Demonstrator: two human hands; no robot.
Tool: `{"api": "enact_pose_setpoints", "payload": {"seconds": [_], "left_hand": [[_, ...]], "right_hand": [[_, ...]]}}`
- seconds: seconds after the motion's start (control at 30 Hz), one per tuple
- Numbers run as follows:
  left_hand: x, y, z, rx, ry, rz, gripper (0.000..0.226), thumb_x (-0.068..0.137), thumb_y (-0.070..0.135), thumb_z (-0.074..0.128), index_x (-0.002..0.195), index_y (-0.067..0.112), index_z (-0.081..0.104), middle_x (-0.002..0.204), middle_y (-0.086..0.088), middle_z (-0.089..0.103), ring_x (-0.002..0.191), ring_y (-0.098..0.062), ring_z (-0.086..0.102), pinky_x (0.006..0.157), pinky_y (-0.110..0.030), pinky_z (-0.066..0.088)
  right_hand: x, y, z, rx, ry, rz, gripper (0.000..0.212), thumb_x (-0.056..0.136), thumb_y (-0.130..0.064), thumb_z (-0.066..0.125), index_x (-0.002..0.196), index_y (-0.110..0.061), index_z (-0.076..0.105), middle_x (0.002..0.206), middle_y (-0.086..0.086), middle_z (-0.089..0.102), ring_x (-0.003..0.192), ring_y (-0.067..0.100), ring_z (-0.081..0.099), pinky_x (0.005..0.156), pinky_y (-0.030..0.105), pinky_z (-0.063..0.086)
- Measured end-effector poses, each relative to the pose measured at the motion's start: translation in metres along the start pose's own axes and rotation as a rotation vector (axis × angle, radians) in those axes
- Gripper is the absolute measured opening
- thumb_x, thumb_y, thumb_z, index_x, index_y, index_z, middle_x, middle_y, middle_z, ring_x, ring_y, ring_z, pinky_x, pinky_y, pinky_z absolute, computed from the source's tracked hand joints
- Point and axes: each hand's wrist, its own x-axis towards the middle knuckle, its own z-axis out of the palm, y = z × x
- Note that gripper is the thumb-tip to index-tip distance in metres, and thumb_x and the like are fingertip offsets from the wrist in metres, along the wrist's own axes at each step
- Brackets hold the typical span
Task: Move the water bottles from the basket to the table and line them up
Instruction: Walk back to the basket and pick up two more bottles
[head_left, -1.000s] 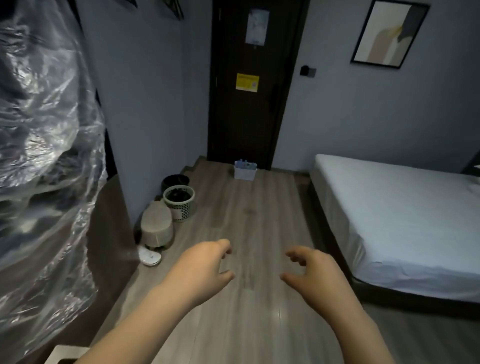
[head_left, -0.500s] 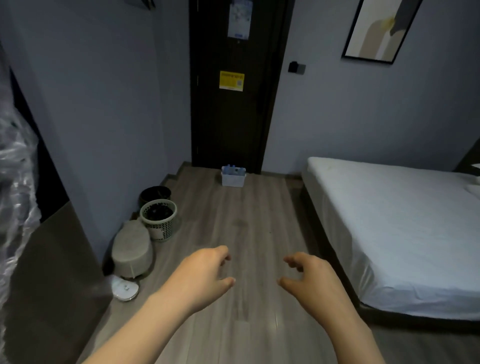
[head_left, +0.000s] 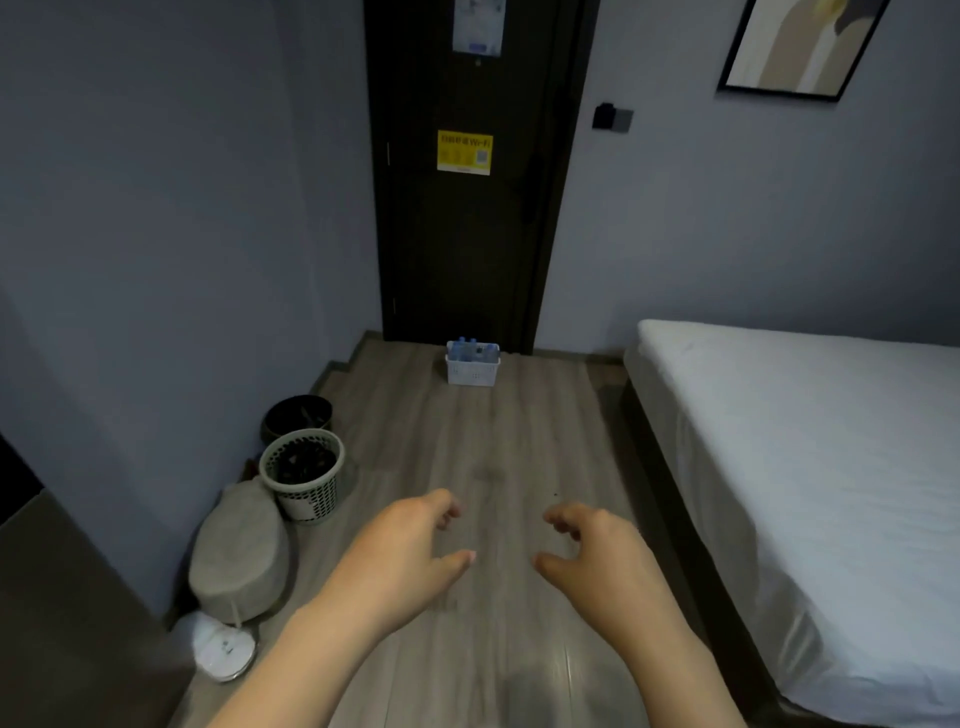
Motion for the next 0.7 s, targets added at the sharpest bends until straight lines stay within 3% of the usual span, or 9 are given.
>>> {"api": "enact_pose_setpoints", "payload": {"seconds": [0.33, 0.7], "left_hand": [[0.187, -0.087, -0.05, -0.051, -0.002, -0.033, 0.036, 0.08, 0.036, 0.069, 0.111, 0.023, 0.057, 0.11, 0.004, 0.062, 0.104, -0.01, 0.058, 0.092, -0.027, 0.047], [0.364, -0.143, -0.068, -0.064, -0.085, -0.053, 0.035, 0.081, 0.035, 0.068, 0.111, 0.022, 0.056, 0.113, 0.005, 0.061, 0.108, -0.009, 0.057, 0.094, -0.026, 0.045]], "right_hand": [[0.194, -0.047, 0.023, -0.002, -0.047, 0.032, 0.052, 0.083, -0.037, 0.066, 0.133, -0.029, 0.052, 0.129, -0.01, 0.058, 0.119, 0.007, 0.054, 0.1, 0.025, 0.045], [0.371, -0.061, 0.043, -0.024, -0.048, 0.074, 0.046, 0.081, -0.041, 0.07, 0.124, -0.034, 0.055, 0.118, -0.016, 0.06, 0.101, -0.001, 0.056, 0.085, 0.016, 0.048]]}}
